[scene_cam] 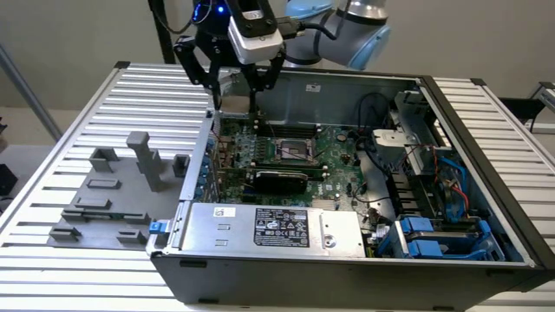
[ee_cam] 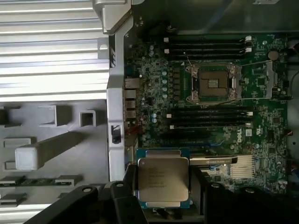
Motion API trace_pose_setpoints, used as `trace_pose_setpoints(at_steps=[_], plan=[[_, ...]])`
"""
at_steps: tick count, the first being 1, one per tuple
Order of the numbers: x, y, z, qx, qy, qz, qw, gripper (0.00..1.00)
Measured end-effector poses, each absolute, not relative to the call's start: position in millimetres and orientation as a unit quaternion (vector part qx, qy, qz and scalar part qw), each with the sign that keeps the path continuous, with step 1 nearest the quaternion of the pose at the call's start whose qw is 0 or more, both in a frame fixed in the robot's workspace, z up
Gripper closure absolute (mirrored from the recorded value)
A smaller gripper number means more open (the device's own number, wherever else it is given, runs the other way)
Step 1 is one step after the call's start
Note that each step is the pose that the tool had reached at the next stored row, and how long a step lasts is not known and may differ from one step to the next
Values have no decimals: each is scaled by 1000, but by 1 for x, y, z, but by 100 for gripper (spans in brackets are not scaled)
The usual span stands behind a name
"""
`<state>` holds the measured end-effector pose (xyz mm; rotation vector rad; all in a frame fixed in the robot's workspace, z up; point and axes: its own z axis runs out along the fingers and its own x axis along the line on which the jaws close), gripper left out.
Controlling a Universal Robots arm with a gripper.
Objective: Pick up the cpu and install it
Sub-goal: 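Pick up the cpu and move it towards the insertion slot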
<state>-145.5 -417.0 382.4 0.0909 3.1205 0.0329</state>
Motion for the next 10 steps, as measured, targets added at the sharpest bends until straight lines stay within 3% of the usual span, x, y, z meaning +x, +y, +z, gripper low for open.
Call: trace_pose_setpoints(at_steps=[10], plan=[[-101,-401,373,29,999,11,10,45]])
